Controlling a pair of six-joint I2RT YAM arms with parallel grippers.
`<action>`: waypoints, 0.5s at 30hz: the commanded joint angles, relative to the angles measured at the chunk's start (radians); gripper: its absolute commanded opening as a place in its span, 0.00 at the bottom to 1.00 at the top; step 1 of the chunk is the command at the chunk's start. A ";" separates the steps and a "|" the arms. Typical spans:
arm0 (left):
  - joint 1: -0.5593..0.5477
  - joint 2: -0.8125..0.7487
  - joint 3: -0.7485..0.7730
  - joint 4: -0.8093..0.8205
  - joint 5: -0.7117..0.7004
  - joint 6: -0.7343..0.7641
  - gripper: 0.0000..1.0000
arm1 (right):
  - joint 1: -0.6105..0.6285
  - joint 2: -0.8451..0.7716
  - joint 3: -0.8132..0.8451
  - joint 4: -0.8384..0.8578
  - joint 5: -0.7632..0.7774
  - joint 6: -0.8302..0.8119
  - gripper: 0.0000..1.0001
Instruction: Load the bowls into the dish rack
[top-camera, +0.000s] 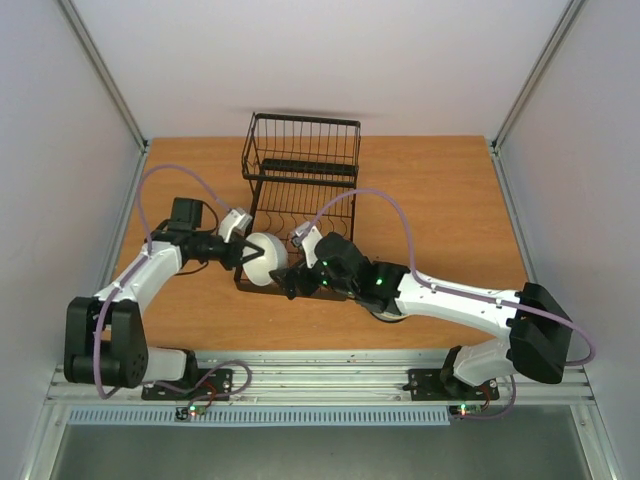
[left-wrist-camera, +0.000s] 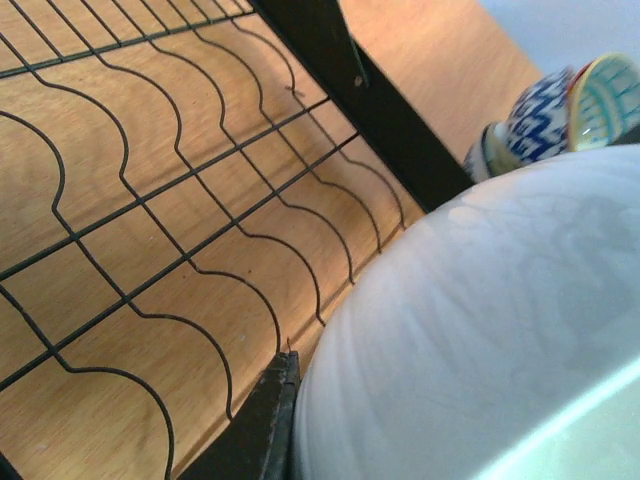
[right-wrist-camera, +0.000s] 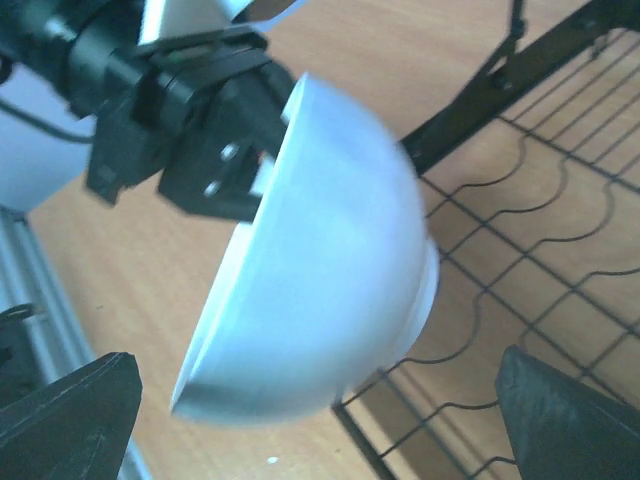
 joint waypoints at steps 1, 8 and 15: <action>0.090 0.049 0.015 0.059 0.288 -0.023 0.00 | -0.002 -0.046 -0.073 0.192 -0.178 0.035 0.99; 0.133 0.143 0.047 0.009 0.401 0.003 0.01 | -0.002 -0.043 -0.152 0.365 -0.236 0.052 0.99; 0.133 0.184 0.113 -0.253 0.488 0.236 0.01 | -0.002 -0.033 -0.230 0.553 -0.249 0.078 0.99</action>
